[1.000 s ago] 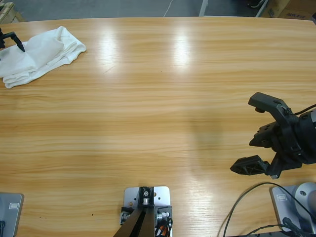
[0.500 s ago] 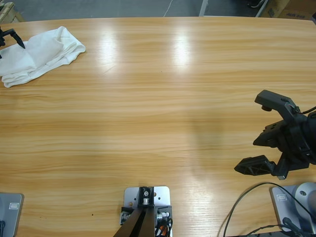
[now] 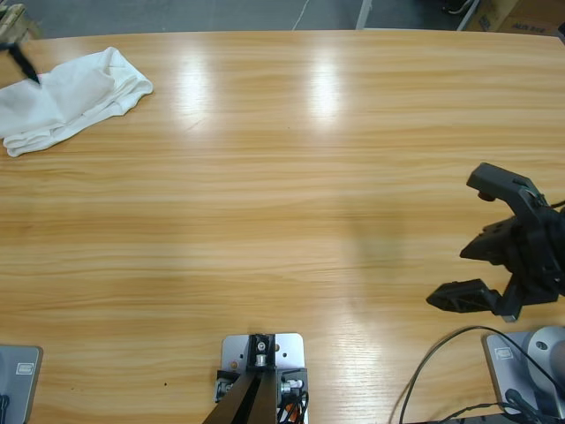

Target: Fold clothes

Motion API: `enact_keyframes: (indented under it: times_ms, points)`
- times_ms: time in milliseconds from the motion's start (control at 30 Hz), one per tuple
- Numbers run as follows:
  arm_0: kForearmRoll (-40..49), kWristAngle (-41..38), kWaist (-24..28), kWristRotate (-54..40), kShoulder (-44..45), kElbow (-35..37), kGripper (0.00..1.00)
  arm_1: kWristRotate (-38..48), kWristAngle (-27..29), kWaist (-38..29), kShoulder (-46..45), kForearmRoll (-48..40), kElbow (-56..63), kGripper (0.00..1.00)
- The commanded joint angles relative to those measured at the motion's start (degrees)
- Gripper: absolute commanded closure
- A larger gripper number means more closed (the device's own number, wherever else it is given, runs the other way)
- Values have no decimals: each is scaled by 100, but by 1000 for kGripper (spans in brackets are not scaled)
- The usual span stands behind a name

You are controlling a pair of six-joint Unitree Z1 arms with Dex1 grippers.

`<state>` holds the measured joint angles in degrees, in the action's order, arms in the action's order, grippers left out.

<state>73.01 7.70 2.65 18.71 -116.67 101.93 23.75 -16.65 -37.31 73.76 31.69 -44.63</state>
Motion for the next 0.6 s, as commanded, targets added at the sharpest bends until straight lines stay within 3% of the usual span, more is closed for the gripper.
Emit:
enact_keyframes:
  times_ms: [33,200,600]
  points:
    - [-1826,-40,43,448,1038,-2933,0,-2,-24,48,-431,-28,323,46]
    - [-2258,-214,210,729,495,-3059,0,-2,-31,48,-621,158,332,46]
    - [-2416,-422,730,749,-708,-2040,0,16,-101,48,-443,311,202,46]
